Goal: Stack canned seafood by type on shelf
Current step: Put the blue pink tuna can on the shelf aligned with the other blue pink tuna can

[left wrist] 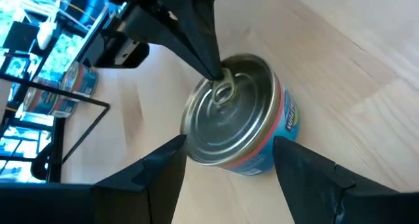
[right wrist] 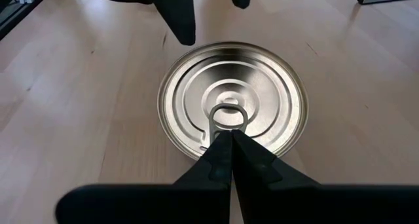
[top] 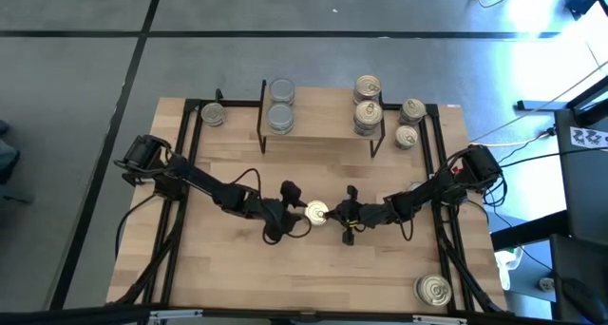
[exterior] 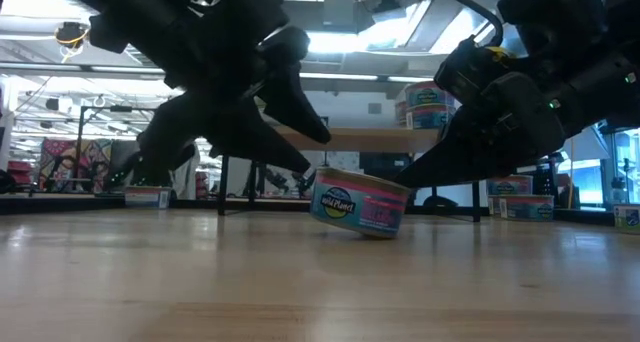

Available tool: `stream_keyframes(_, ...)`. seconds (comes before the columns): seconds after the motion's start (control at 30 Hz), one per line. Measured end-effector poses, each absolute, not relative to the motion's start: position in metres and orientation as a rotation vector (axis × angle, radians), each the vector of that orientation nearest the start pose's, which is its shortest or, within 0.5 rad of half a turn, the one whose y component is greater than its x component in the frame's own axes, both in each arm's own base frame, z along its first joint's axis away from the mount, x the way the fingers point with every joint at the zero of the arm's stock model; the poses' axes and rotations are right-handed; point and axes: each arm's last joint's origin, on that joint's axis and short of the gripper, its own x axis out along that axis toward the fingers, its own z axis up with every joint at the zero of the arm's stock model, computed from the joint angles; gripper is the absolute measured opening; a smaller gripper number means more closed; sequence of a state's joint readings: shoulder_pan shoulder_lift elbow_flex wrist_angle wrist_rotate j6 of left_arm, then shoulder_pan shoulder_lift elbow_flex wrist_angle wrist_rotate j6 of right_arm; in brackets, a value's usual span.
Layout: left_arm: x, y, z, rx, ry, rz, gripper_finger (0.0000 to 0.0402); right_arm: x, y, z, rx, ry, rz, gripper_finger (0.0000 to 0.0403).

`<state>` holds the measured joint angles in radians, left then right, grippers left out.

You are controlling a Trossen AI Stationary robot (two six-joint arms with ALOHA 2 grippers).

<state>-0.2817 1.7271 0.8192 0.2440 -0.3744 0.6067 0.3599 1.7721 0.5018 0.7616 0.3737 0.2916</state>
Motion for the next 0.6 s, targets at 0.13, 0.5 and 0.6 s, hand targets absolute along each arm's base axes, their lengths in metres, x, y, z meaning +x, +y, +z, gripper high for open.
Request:
stream_keyframes(0.13, 0.323, -0.0846, 0.1497, 0.795, 0.641, -0.109, 0.0224, 0.2708, 0.0906, 0.0998, 0.103, 0.467, -0.082, 0.0014)
stream_keyframes(0.5, 0.3252, -0.0829, 0.1519, 0.817, 0.616, -0.106, 0.0224, 0.2708, 0.0906, 0.0998, 0.103, 0.467, -0.082, 0.0014)
stream_keyframes(0.6, 0.3256, -0.0828, 0.1525, 0.827, 0.609, -0.108, 0.0224, 0.2708, 0.0906, 0.0998, 0.103, 0.467, -0.082, 0.0014)
